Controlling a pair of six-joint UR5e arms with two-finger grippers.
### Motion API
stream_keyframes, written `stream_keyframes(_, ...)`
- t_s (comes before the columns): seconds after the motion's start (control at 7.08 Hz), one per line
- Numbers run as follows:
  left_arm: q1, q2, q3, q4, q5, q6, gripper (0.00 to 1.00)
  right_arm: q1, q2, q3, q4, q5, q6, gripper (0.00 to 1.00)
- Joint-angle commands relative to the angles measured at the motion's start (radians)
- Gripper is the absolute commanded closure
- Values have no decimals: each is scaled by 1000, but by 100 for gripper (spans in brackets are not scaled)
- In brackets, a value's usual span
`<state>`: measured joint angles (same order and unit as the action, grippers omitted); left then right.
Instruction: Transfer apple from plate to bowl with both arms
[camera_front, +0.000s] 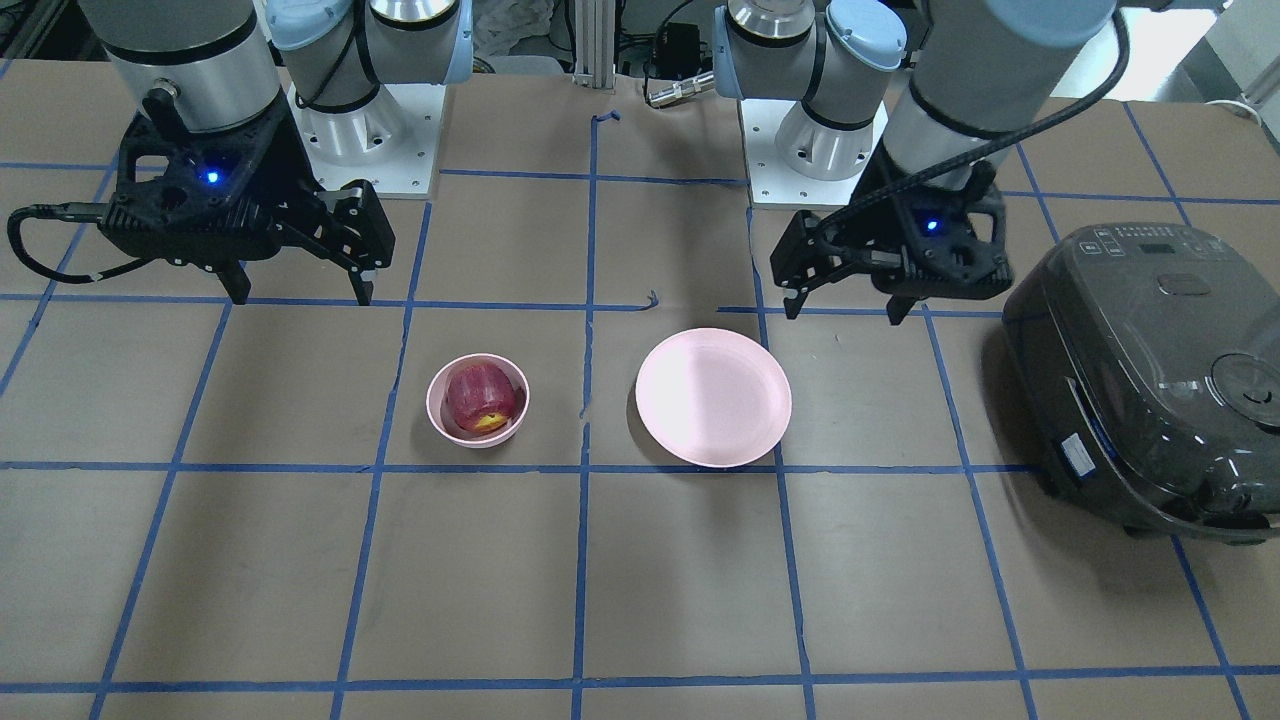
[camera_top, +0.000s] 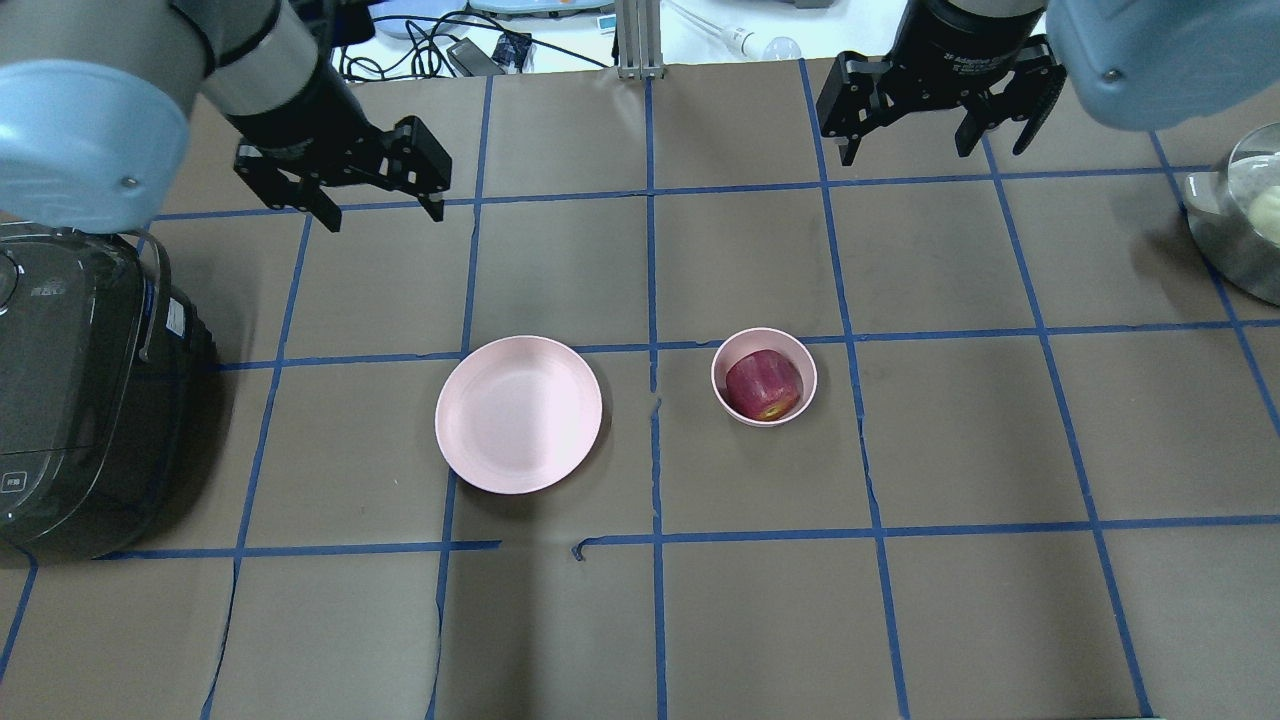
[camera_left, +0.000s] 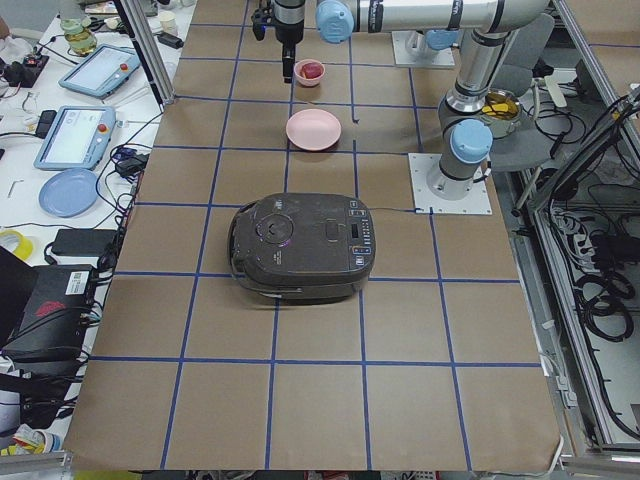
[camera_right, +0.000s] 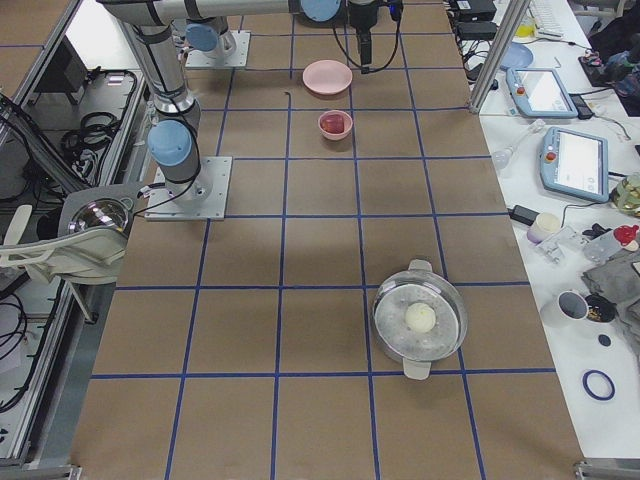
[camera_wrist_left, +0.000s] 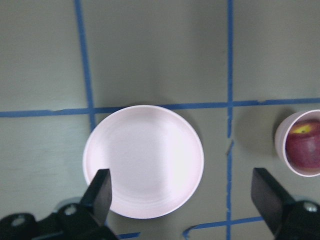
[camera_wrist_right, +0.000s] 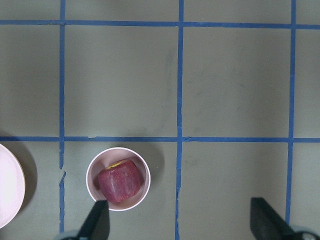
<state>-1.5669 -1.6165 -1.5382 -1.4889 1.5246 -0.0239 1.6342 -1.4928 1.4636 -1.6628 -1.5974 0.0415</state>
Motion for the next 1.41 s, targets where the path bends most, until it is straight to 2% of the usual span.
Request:
stream_keyframes(0.0,16,41,47,-96,74,-10,0,-1,0,0,0,-3,0,0)
stream_keyframes(0.28,5,35,55,-96,66,-91,0,1,-1,0,1,-4,0,0)
stream_keyframes(1.27,4,37,47,-106,66,-79,0,1,-1,4,3,-6,0,0)
